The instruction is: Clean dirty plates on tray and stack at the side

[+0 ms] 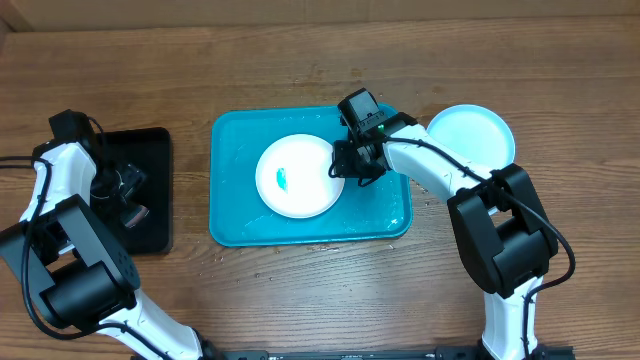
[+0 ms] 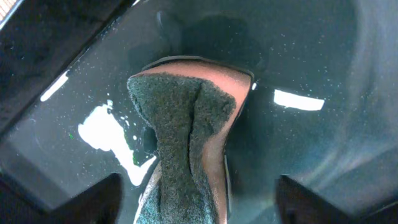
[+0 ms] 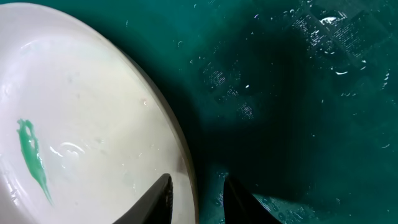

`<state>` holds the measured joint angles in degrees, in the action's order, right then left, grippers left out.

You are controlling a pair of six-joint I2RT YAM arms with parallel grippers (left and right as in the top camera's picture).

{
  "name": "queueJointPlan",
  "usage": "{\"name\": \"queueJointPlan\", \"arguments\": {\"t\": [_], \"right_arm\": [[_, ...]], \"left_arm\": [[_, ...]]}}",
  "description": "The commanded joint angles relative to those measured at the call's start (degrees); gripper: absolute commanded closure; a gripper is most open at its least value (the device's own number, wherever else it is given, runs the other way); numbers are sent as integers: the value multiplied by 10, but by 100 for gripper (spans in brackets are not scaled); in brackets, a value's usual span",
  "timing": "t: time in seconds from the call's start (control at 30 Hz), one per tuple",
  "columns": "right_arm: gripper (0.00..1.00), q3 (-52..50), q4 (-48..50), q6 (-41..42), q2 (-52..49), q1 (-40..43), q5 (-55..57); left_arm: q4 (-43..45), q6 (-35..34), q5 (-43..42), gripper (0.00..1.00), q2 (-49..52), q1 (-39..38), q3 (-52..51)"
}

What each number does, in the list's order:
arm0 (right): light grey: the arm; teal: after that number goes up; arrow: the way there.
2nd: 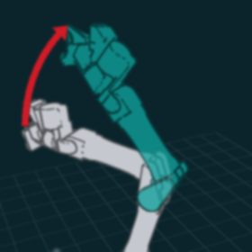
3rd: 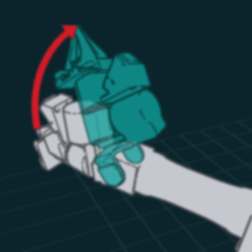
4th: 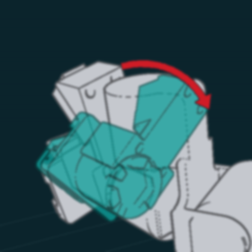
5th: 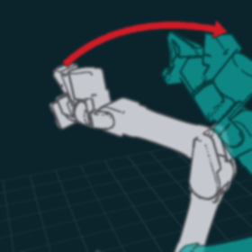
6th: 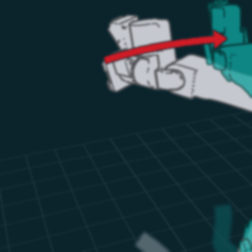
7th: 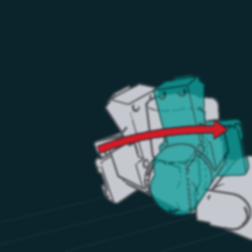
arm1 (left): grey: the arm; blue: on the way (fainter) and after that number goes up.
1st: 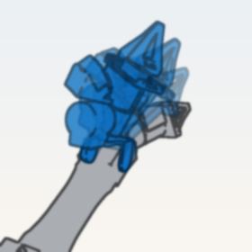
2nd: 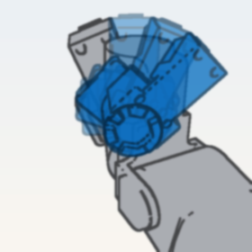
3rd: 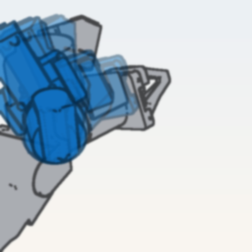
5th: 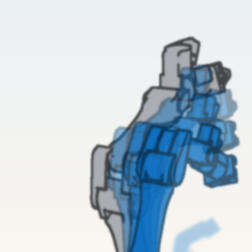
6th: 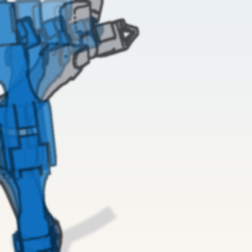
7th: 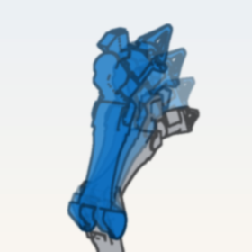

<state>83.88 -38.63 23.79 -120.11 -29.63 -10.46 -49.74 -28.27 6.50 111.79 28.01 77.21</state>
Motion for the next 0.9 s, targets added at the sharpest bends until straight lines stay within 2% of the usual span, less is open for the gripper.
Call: {"name": "queueJointPlan", "arguments": {"t": [0.0, 0.17, 0.3, 0.6, 0.7, 0.87], "right_arm": [[71, -4, 1, 0, 4, 0, 4], [71, -4, 2, 0, 4, 0, 4], [71, -4, 1, 0, 4, 0, 4], [70, -4, -5, 0, 4, 0, 4], [70, -4, -7, -2, 4, 0, 4], [71, -4, -6, -2, 4, 0, 4]], "left_arm": [[-1, 0, 5, 27, 7, 2, -6], [15, 0, 13, 26, 7, 2, -24], [18, 0, 14, 32, 7, 2, -26], [46, 18, 14, 32, 12, 5, -32], [50, 22, 13, 31, 18, 6, -32], [52, 28, 2, 22, 31, 6, -32]]}}
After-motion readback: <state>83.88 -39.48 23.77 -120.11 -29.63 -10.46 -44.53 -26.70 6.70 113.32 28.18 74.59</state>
